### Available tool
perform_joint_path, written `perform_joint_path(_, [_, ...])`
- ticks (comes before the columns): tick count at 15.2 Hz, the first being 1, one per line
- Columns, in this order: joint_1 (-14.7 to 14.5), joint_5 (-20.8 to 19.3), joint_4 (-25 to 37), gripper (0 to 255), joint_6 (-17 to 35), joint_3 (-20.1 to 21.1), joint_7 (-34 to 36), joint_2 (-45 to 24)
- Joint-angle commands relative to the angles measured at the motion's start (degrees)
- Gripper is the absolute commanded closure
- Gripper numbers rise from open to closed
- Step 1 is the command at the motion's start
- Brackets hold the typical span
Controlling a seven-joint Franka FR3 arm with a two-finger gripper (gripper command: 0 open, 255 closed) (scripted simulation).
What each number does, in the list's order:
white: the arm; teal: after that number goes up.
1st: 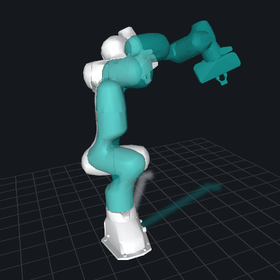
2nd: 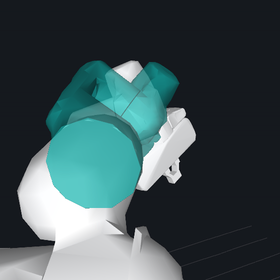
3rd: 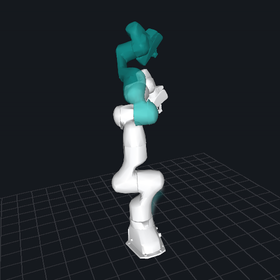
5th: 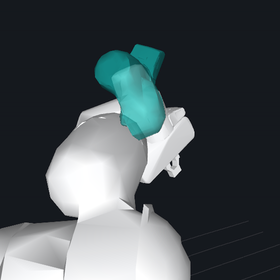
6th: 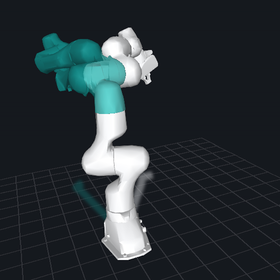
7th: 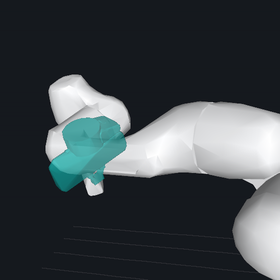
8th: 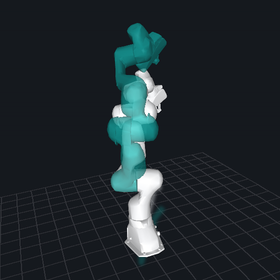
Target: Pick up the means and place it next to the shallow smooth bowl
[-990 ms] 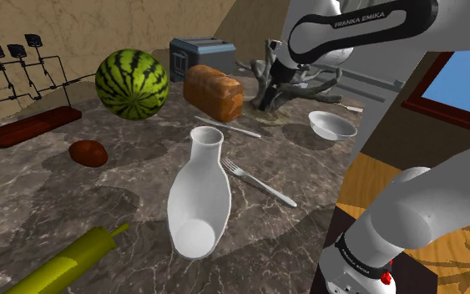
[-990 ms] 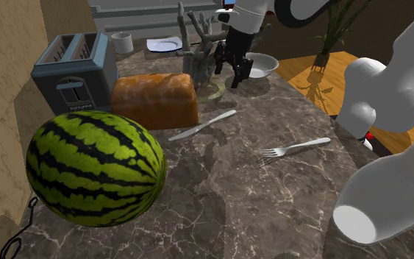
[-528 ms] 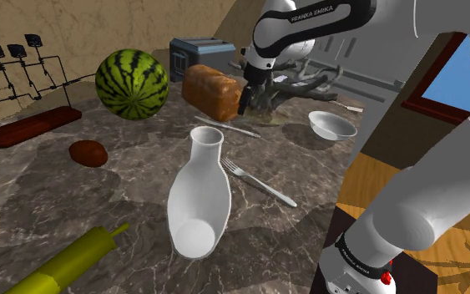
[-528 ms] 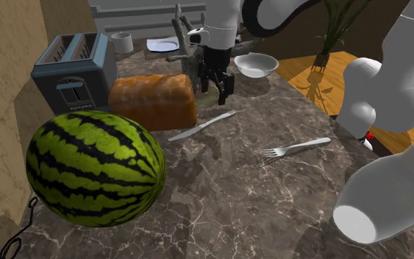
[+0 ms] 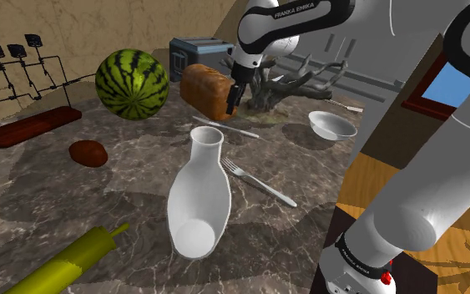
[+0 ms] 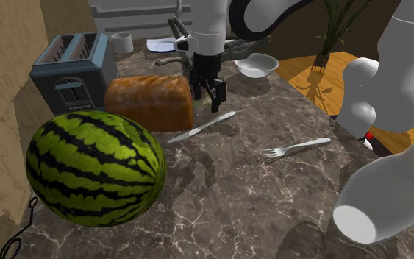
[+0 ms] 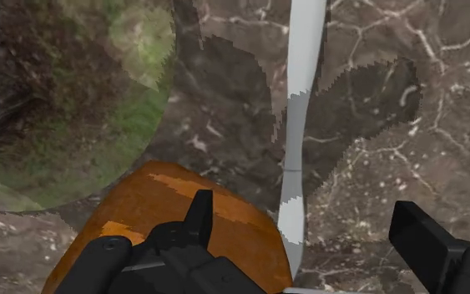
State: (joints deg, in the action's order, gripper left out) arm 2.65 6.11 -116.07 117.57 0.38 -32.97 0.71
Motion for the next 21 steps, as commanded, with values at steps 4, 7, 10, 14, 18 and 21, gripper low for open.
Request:
perform_joint_path(4, [0.08, 0.05, -2.40, 0, 3.20, -0.02, -0.09, -5.16])
perform_joint_path(7, [0.11, 0.05, -2.40, 0, 3.20, 0.02, -0.08, -5.16])
perform_joint_path(10, [0.17, 0.04, -2.40, 0, 3.20, 0.08, -0.08, -5.16])
perform_joint_path(14, [-0.05, 0.17, -7.77, 255, 4.71, 0.29, 0.16, -1.25])
perform_joint_path(18, [-0.47, -0.07, -4.23, 255, 2.90, 0.78, 1.30, -2.77])
perform_joint_path(21, [-0.69, -0.04, -3.84, 0, 4.63, 1.05, 1.14, 1.57])
